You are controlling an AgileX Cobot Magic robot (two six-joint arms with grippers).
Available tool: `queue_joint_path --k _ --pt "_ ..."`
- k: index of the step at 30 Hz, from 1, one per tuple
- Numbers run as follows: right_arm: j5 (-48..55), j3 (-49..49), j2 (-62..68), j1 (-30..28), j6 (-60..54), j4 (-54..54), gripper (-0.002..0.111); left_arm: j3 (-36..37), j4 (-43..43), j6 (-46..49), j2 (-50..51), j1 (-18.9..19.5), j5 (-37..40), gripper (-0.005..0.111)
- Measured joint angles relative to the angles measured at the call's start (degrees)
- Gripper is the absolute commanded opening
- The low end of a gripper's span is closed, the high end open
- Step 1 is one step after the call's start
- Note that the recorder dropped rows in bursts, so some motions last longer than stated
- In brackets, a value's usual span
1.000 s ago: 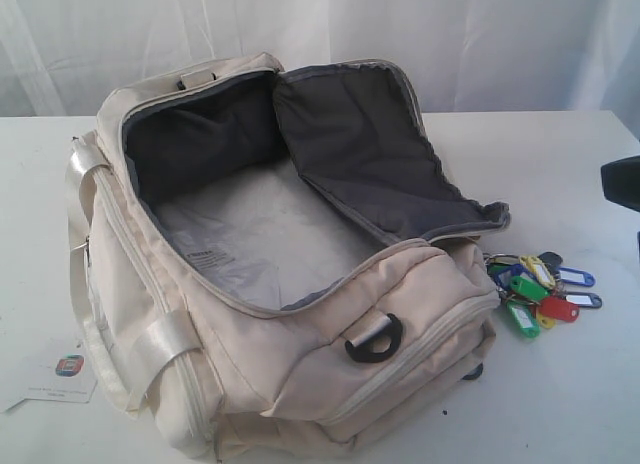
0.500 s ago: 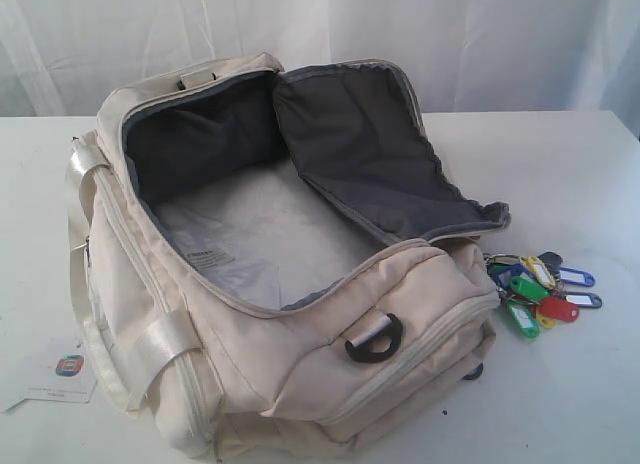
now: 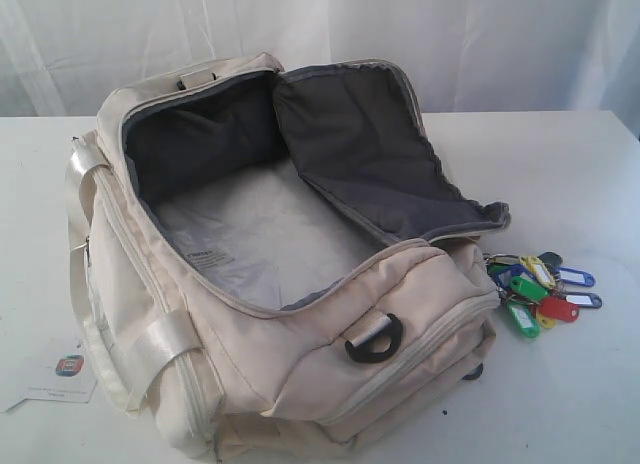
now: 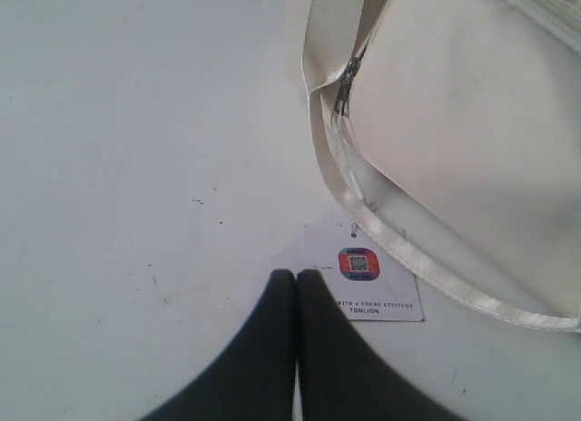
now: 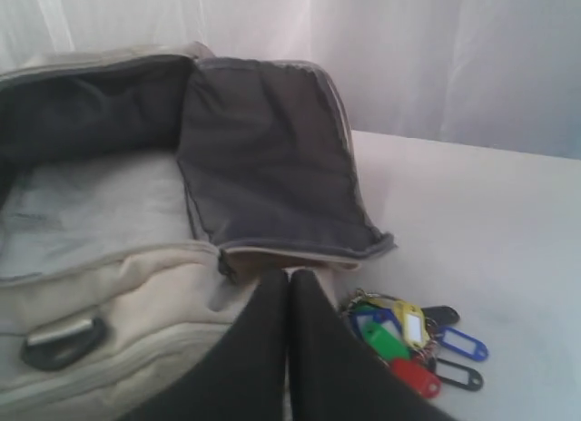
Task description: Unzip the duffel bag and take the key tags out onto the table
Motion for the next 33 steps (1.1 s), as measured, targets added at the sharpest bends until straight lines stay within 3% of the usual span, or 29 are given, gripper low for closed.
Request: queue_joint_path --k 10,21,33 --pt "-7.02 11.99 -7.7 0.0 10.9 -13.89 0.0 0.0 0.0 0.0 0.0 0.0 0.0 0.0" --pt "-11.11 25.14 -14.1 0.0 12.35 -19.31 0.0 0.0 0.0 0.0 0.0 0.0 0.0 0.0" --pt "-13.75 26.45 -14.1 -0.54 13.09 -22.21 0.0 0.0 0.0 0.0 0.0 0.0 0.0 0.0"
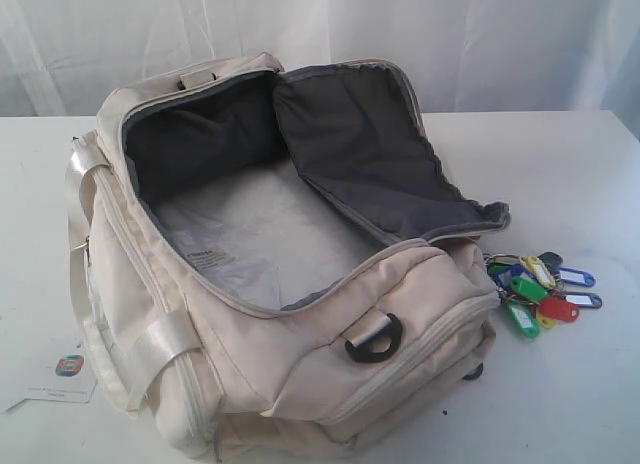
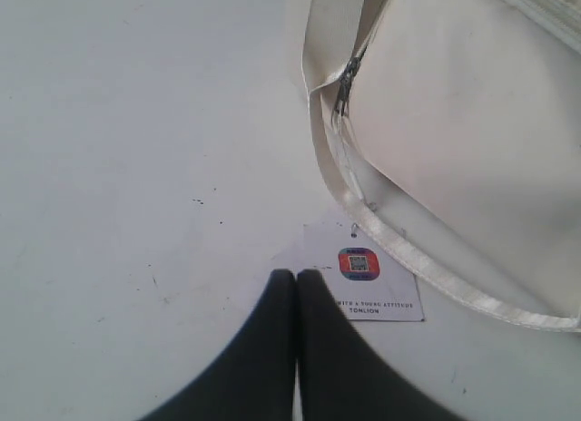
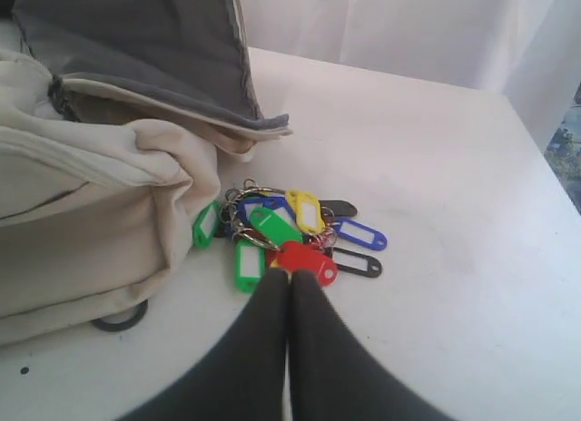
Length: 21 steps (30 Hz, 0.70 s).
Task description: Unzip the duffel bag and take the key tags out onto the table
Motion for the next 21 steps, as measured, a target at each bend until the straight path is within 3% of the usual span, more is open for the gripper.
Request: queue_joint_path --k 6,11,21 --pt "0.0 0.0 0.0 -5.52 8.04 -0.29 0.0 0.0 0.0 0.0 0.0 0.0 0.0 0.0" --pt "0.0 0.0 0.0 -6.58 9.2 -0.4 0.0 0.0 0.0 0.0 0.0 0.0 0.0 0.0" --pt "-0.17 0.0 0.0 0.83 1.55 -0.85 0.0 0.0 0.0 0.0 0.0 0.0 0.0 0.0"
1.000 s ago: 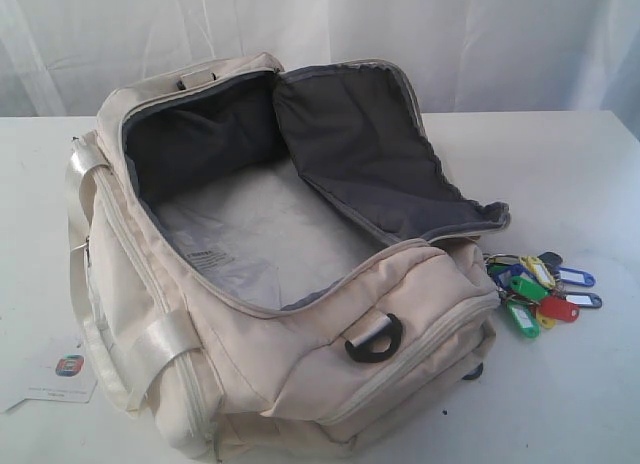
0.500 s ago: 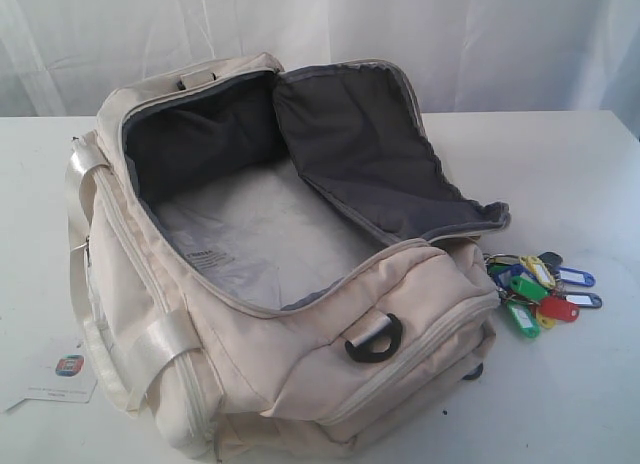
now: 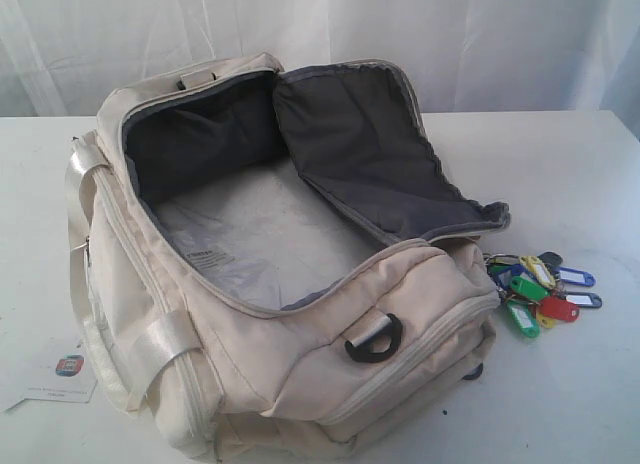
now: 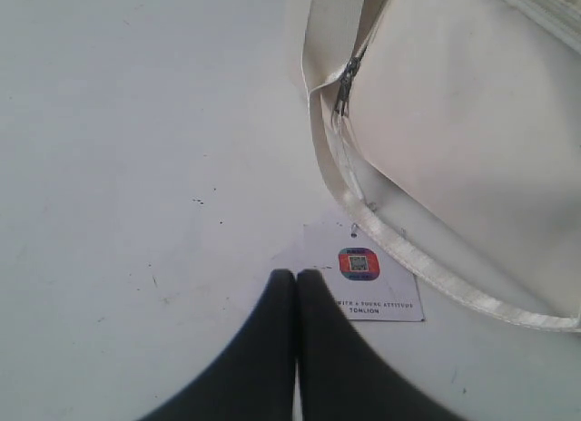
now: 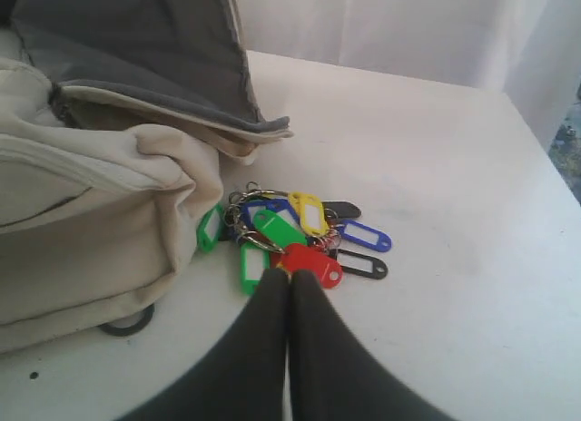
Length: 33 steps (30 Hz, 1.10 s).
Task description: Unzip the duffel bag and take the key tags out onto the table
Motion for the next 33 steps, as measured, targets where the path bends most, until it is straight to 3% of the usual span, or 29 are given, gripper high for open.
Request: queue_joint_path --k 33 --pt "-0.1 0.0 0.0 -2.13 3.25 0.0 0.0 0.0 0.0 0.0 0.0 0.0 0.0 0.0"
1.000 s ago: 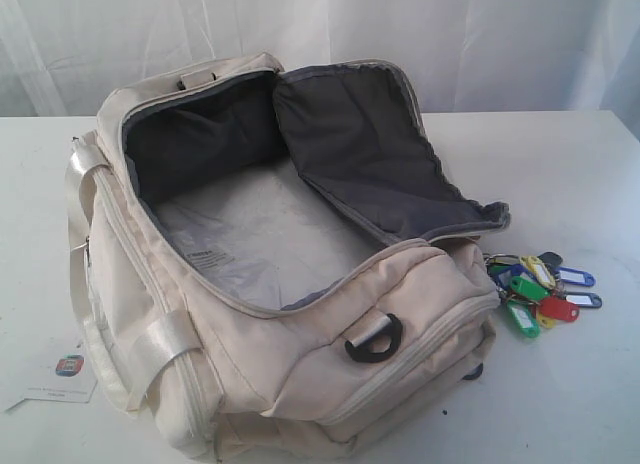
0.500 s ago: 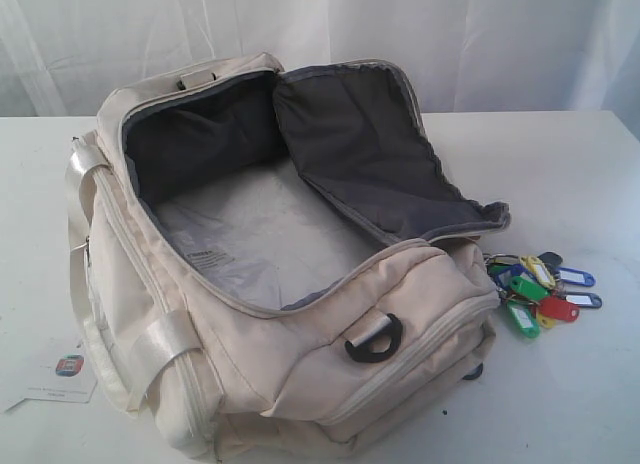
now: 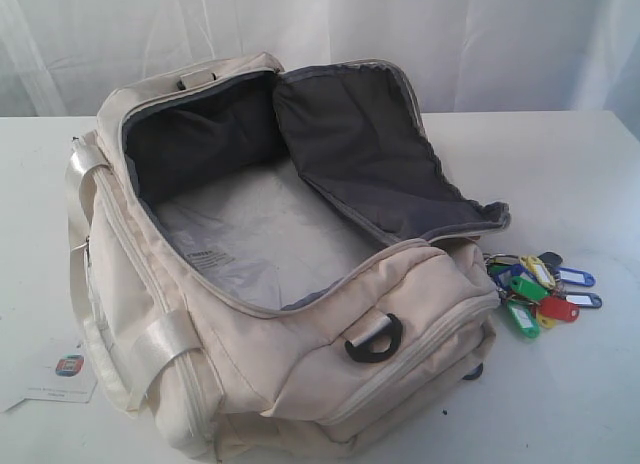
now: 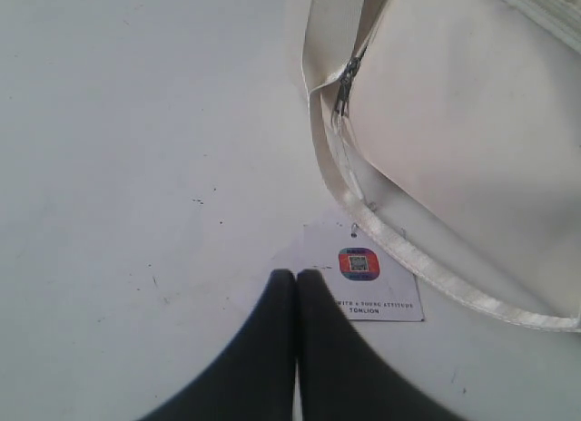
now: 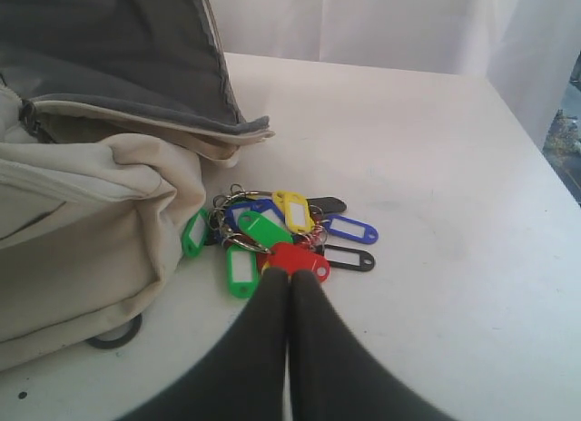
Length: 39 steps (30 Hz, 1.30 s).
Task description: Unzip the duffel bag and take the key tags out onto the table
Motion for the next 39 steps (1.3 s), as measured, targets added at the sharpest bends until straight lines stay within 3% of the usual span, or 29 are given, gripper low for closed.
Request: queue_joint_path --k 39 --pt "0.0 0.0 0.0 -1.71 0.0 0.0 0.0 0.0 0.0 0.0 0.0 0.0 0.0 0.0"
